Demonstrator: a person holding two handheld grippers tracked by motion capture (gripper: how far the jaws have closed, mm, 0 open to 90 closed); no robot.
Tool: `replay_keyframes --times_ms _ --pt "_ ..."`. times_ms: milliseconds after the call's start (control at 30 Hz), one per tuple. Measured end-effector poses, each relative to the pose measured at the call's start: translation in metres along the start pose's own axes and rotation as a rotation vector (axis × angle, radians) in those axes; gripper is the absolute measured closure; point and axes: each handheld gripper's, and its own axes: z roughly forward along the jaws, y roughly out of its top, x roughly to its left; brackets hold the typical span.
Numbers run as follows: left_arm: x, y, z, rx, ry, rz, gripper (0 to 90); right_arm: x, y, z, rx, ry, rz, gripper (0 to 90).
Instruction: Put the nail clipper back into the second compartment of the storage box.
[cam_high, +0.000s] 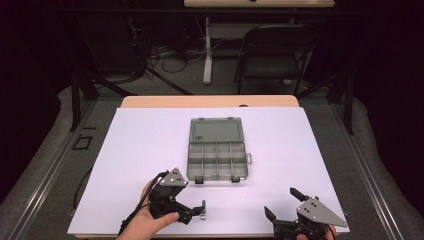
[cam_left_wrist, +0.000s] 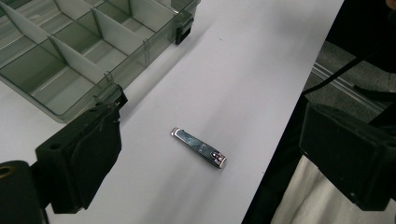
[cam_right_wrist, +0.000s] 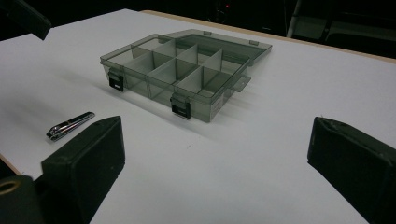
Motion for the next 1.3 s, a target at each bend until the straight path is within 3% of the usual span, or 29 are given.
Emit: replay_keyframes --times_ms 400,767,933,1000,1300 --pt "-0.007 0.000 0.024 0.100 -0.002 0.010 1.4 0.001 0.000 0.001 0.009 0.006 -0.013 4.3" --pt "-0.006 -0.003 0.038 0.175 0.045 -0.022 2.5 0.001 -0.001 0.001 0.007 0.005 -0.014 4.8" --pt "-0.005 -0.007 0.044 0.184 0.039 -0.037 8.9 0.001 -0.001 0.003 0.003 0.008 -0.010 5.2" --pt "-0.006 -0.008 0.047 0.188 0.036 -0.038 15.9 0.001 -0.001 0.003 0.004 0.007 -0.013 5.5" --pt "-0.008 -0.012 0.059 0.218 0.036 -0.070 22.5 0.001 -0.001 0.002 0.003 0.007 -0.012 5.7"
